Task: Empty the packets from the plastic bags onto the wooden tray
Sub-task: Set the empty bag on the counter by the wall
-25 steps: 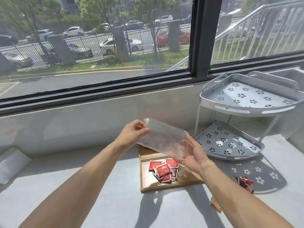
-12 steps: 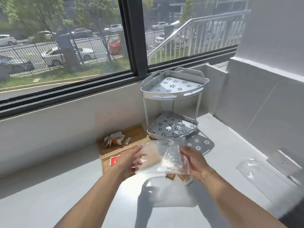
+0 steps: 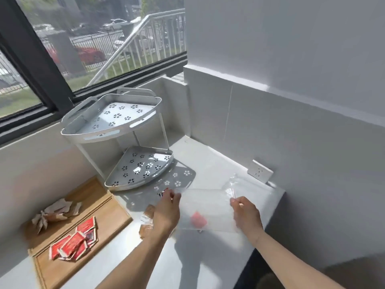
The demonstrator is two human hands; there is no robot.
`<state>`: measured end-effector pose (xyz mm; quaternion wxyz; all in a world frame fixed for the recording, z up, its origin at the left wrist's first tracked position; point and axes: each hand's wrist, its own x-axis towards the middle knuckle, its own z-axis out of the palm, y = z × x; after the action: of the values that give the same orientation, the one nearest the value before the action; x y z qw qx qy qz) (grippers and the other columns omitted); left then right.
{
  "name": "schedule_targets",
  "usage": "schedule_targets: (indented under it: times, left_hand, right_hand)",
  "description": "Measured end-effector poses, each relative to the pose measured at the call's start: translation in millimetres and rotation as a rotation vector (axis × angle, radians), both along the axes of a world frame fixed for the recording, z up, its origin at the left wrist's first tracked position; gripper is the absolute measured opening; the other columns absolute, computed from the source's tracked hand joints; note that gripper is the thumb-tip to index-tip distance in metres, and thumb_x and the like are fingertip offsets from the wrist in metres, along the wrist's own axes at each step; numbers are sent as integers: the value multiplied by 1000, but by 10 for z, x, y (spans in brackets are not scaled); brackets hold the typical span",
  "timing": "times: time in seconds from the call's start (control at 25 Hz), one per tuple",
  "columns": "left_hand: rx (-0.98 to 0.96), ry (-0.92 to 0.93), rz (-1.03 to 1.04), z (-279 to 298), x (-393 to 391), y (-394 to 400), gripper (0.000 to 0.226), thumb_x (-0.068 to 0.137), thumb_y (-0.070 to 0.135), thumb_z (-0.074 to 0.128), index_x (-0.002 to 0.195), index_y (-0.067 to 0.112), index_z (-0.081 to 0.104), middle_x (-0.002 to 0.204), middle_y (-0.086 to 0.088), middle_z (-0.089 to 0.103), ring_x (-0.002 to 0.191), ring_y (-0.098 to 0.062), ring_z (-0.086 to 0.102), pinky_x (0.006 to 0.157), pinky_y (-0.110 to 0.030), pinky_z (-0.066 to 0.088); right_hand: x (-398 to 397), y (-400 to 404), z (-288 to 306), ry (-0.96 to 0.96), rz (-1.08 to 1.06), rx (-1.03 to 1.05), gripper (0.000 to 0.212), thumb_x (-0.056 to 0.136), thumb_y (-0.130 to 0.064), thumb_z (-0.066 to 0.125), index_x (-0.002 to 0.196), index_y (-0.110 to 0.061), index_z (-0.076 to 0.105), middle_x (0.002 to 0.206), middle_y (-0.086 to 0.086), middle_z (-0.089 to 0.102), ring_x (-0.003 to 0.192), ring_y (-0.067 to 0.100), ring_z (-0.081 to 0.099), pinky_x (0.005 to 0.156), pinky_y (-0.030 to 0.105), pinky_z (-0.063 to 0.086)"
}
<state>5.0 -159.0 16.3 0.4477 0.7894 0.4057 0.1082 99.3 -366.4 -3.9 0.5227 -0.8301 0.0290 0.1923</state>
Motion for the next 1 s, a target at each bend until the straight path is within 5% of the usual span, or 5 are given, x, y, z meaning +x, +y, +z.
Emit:
schedule_targets:
  times: [0.16, 0.44, 0.76, 1.0]
  left_hand:
    - [123, 46, -170, -186, 445, -274, 20, 97, 38, 51, 85, 22, 52, 68, 3, 59, 73, -27, 58, 63, -33, 34]
    - [-78, 194, -401, -623, 981, -477, 14, 95, 20, 51, 106, 26, 59, 87, -2, 66, 66, -19, 57, 62, -30, 45]
    - [65, 266, -422, -836, 1207, -600, 24, 96, 43, 51, 111, 26, 59, 82, 12, 62, 75, -6, 59, 60, -23, 42]
    - [131, 291, -402, -878, 1239, -569, 26, 98, 37, 48, 116, 24, 59, 85, 9, 62, 74, -7, 58, 60, -24, 41]
  right_hand:
    - [152, -510, -171, -35, 9, -142, 28, 96, -38, 50, 77, -20, 59, 64, 2, 64, 59, 20, 57, 56, 30, 43]
    - [345, -1160, -459, 245, 37, -102, 23, 90, -26, 62, 72, -13, 64, 52, -4, 63, 42, 8, 51, 44, 23, 45]
    - [433, -1258, -627, 300, 112, -244, 25, 90, -30, 59, 74, -13, 69, 67, 1, 71, 47, 10, 54, 43, 22, 47]
    - [514, -1204, -574, 149, 303, -482, 36, 89, -51, 54, 74, -20, 65, 72, -2, 72, 68, 18, 68, 69, 36, 58]
